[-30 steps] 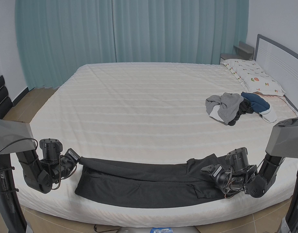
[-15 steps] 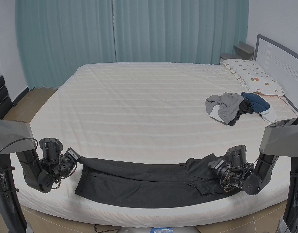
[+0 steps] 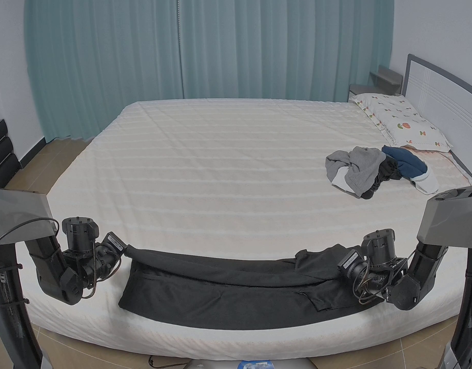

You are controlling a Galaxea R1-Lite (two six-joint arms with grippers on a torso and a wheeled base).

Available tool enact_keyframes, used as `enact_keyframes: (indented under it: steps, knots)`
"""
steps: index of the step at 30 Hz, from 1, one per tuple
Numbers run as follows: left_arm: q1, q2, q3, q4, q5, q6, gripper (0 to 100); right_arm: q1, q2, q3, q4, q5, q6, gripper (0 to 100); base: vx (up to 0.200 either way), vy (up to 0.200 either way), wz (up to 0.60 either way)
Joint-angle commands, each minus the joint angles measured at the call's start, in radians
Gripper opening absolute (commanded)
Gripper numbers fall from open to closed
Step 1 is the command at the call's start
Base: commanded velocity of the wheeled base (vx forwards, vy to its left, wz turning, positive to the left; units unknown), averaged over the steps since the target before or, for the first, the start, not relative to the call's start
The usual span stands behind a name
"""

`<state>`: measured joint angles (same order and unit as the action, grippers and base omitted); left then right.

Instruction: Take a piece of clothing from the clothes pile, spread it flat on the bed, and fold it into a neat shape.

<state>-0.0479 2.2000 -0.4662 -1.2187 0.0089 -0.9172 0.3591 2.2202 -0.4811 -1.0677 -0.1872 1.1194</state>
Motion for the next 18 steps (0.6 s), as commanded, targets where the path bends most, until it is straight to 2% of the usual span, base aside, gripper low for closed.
enact_keyframes:
  steps: [1,7,8,18]
  knots:
    - [0.0,0.0,-0.008,-0.001,0.009,0.0,0,-0.006,-0.02,0.013,0.005,0.012,-0.004,0,0.0,0.0,0.0]
    - [0.0,-0.003,-0.008,-0.001,0.011,0.0,0,-0.005,-0.01,0.013,0.002,0.023,-0.004,0,0.0,0.0,0.0]
    - [0.0,-0.003,-0.008,-0.001,0.011,0.0,0,-0.006,-0.008,0.013,-0.006,0.025,-0.004,100,0.0,0.0,0.0]
    - [-0.001,-0.003,-0.008,-0.001,0.011,0.0,0,-0.017,-0.007,-0.007,-0.009,0.066,0.007,100,0.0,0.0,0.0]
